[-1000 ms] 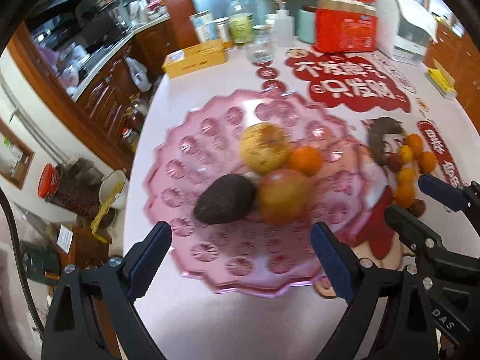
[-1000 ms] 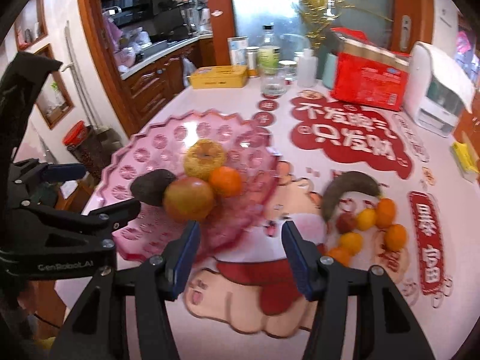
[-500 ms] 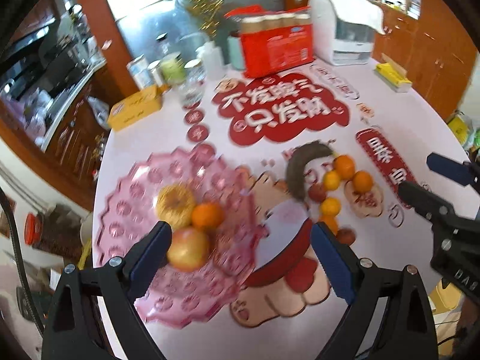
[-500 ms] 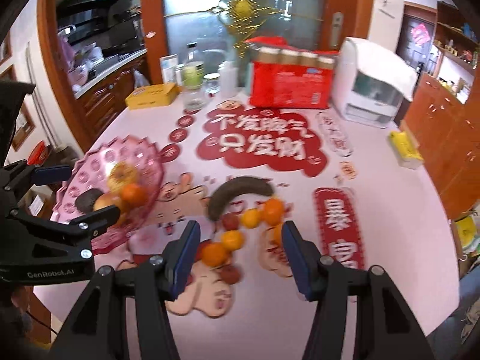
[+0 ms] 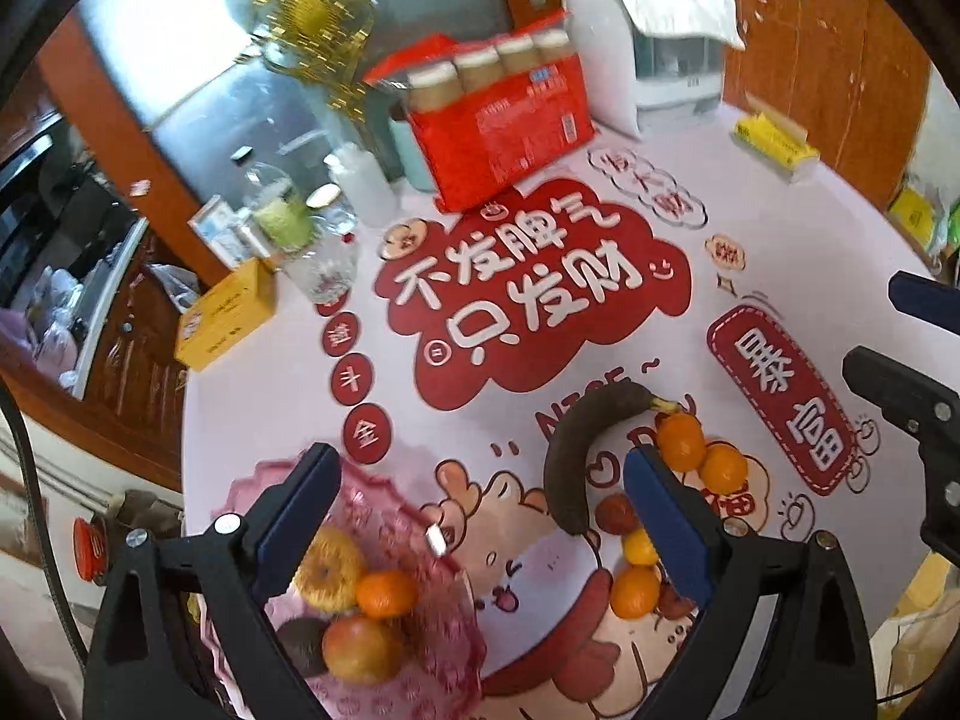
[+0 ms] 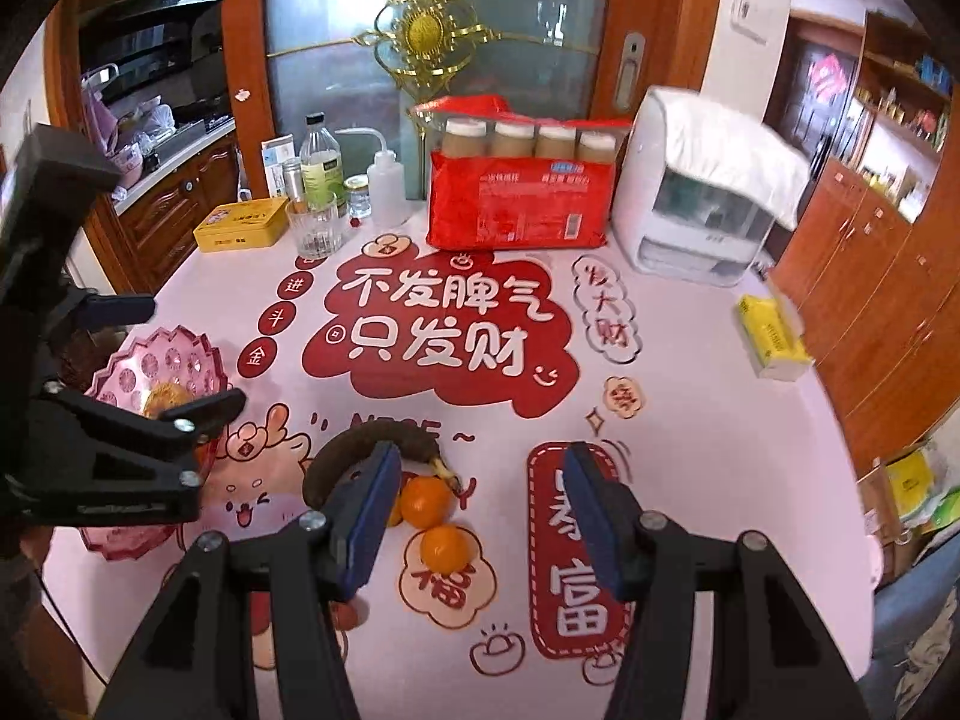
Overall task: Organize fruits
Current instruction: 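Withdraw both tools from the bowl toward the banana and mandarins, then grasp the dark banana with the left tool while the right tool grasps an orange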
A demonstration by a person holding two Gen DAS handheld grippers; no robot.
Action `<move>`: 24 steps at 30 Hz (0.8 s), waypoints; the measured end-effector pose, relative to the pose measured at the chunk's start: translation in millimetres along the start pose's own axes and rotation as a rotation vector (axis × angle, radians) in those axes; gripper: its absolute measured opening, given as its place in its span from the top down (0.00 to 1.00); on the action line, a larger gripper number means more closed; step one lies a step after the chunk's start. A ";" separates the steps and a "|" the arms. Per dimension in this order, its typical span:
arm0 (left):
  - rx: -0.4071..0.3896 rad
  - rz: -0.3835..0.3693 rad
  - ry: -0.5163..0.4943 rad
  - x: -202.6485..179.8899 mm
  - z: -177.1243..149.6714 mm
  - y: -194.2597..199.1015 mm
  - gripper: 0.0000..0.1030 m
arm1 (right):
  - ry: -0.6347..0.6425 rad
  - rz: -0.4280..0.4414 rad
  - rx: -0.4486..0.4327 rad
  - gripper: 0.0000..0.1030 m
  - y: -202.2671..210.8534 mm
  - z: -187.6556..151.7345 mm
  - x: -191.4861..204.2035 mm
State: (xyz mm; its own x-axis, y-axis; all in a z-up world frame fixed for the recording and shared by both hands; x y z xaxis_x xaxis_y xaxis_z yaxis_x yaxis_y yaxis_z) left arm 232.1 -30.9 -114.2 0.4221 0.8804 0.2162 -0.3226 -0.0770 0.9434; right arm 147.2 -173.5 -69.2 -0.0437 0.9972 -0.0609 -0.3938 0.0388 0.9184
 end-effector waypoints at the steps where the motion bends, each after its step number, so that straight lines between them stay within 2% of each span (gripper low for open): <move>1: 0.012 -0.003 -0.011 -1.9 4.3 -8.4 0.08 | -0.008 0.014 0.017 0.45 -9.4 3.9 -2.4; 6: 0.108 -0.025 -0.057 -11.1 20.7 -59.5 0.08 | -0.041 0.088 0.088 0.45 -51.6 12.1 -3.5; 11: 0.209 -0.078 -0.081 -21.6 24.2 -110.6 0.09 | -0.081 0.154 0.178 0.45 -97.6 6.8 -1.1; 14: 0.243 -0.098 -0.114 -29.0 22.8 -131.0 0.14 | -0.088 0.174 0.232 0.45 -122.5 -0.6 3.6; 17: 0.261 -0.107 -0.148 -35.1 21.4 -145.0 0.15 | -0.089 0.208 0.274 0.45 -141.2 -9.7 12.0; 23: 0.295 -0.172 -0.180 -48.8 20.6 -161.9 0.24 | -0.105 0.267 0.326 0.46 -163.0 -18.5 24.6; 24: 0.296 -0.179 -0.180 -50.5 21.1 -163.7 0.24 | -0.109 0.274 0.332 0.48 -166.1 -18.8 25.9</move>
State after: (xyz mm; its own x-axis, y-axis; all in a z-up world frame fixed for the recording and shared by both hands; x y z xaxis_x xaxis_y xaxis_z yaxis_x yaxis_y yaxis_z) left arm 281.4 -72.6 -274.3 0.5998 0.7981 0.0574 0.0172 -0.0846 0.9963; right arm 194.2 -155.4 -230.7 -0.0018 0.9738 0.2274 -0.0642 -0.2270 0.9718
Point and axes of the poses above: each gripper's, at about its wrist camera, not at the fingertips, and y roughly against the way its jaws point, x to its left, z to its top, the point moved 10 cm from there along -y, roughly the way its jaws point, and after that the axes turned 15 degrees about x, right-handed, at the moved point
